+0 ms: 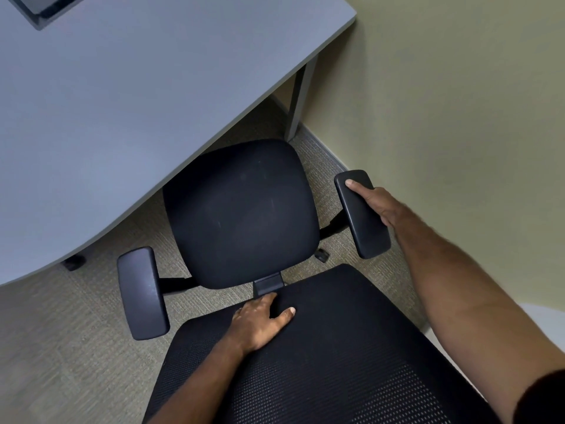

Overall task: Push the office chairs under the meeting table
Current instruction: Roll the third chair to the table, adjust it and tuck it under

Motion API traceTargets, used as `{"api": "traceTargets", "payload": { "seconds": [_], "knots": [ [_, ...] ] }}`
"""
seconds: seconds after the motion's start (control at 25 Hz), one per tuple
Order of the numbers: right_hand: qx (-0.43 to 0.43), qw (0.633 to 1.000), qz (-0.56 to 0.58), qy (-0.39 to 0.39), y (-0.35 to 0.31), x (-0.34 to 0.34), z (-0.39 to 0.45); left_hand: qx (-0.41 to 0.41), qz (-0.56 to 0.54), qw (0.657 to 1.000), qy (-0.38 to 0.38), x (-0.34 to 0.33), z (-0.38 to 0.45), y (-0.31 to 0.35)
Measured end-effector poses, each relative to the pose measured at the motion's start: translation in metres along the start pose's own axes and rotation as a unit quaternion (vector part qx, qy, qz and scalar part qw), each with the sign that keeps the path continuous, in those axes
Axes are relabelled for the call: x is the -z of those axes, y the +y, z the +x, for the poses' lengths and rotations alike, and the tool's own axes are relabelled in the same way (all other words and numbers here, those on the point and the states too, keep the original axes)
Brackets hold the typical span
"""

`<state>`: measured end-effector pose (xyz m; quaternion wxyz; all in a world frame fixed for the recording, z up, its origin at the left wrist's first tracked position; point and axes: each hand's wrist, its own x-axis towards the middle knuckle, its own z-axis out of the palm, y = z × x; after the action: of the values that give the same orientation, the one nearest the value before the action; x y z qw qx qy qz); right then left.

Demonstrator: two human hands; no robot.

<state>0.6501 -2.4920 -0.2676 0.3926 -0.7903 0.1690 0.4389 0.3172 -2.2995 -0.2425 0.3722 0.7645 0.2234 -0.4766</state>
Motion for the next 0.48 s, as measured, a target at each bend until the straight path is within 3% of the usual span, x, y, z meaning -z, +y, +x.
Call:
{"api": "traceTargets", "payload": {
  "seconds": [0.48],
  "knots": [
    [0.001, 1.000, -0.003, 0.010, 0.013, -0.015, 0.011, 0.002, -0.001, 1.000, 0.002, -0.002, 0.000, 0.003]
  ]
}}
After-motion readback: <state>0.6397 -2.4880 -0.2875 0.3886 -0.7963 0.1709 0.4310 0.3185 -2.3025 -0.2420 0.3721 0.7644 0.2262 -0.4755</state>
